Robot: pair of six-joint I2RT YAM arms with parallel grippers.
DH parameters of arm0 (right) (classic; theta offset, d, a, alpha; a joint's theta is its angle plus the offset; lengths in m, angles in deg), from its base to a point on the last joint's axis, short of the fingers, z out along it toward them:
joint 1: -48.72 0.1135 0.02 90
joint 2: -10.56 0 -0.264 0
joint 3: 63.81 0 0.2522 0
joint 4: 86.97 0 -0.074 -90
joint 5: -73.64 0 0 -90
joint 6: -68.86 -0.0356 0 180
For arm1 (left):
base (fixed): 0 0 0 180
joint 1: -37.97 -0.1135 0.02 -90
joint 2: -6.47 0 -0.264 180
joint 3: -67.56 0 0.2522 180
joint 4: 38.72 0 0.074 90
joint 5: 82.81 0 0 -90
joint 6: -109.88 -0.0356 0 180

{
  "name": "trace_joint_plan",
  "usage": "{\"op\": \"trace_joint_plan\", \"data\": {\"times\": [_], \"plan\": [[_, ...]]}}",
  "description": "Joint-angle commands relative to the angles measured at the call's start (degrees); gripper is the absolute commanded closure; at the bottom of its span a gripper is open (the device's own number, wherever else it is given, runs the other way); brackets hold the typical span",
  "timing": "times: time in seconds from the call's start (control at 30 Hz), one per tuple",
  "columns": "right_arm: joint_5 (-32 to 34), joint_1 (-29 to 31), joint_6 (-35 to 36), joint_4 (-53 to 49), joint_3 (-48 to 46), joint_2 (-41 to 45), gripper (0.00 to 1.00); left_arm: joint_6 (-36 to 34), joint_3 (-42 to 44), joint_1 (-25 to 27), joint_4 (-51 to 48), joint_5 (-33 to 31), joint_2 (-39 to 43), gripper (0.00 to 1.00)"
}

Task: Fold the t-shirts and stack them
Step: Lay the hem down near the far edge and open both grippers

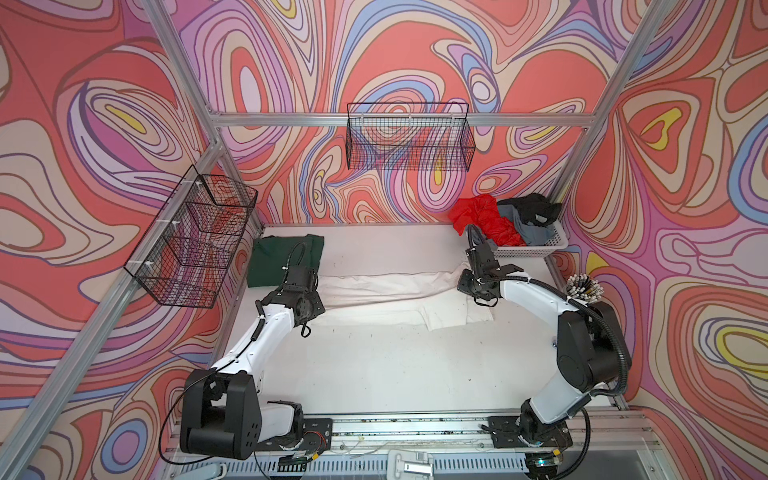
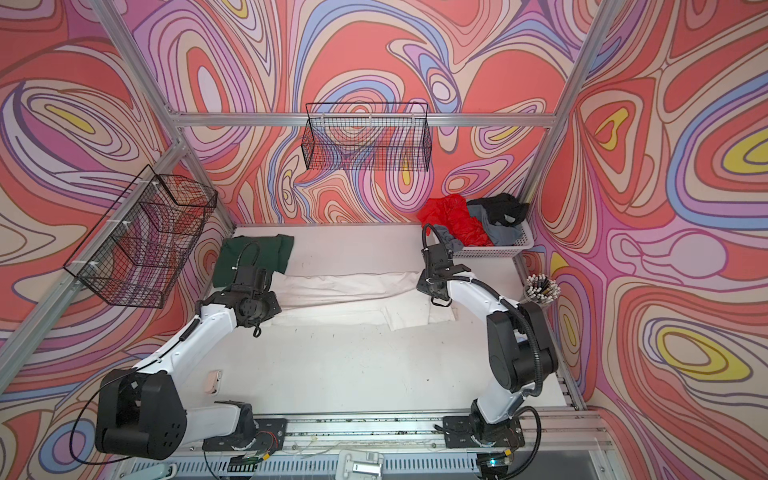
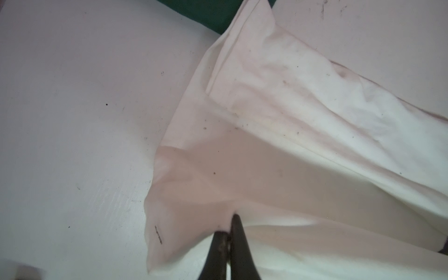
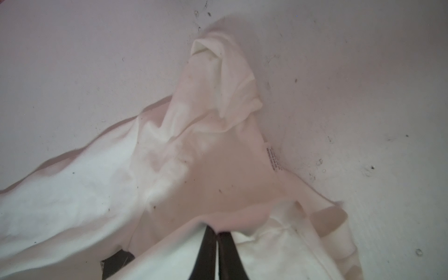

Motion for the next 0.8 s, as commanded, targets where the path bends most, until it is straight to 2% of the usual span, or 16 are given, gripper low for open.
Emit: {"op": "trace_joint_plan", "data": {"times": [0.0,0.37,0.47,0.5,0.53,0.67,0.77], "plan": [[0.4,-0.2,0.2,0.8,1.0,-1.0,1.0,-0.9,-1.2,-0.6,-1.7,-2.8,-1.9,1.0],[2.4,-0.2,0.7,-0.4,1.1,-2.0,1.0,-3.1,-9.7,-0.6,3.5,-4.6,-15.5,1.0],[3.7,-0.3,0.8,-1.1,0.7,-2.2,1.0,-3.6,-12.6,-0.6,3.0,-7.7,-18.6,1.0],[4.0,-0.3,0.8,-1.3,0.6,-2.3,1.0,-3.8,-13.4,-0.6,3.1,-9.0,-19.3,0.84],[4.1,-0.2,0.7,-1.4,0.7,-2.3,1.0,-4.3,-14.5,-0.6,2.6,-10.9,-20.2,0.63],[4.1,-0.3,0.0,-1.6,0.6,-2.5,1.0,-6.5,-18.8,-0.6,0.2,-20.9,-22.4,0.45],[4.0,-0.2,-0.1,-2.4,1.4,-3.1,1.0,-6.8,-18.4,-0.6,1.2,-22.2,-20.8,0.38]]}}
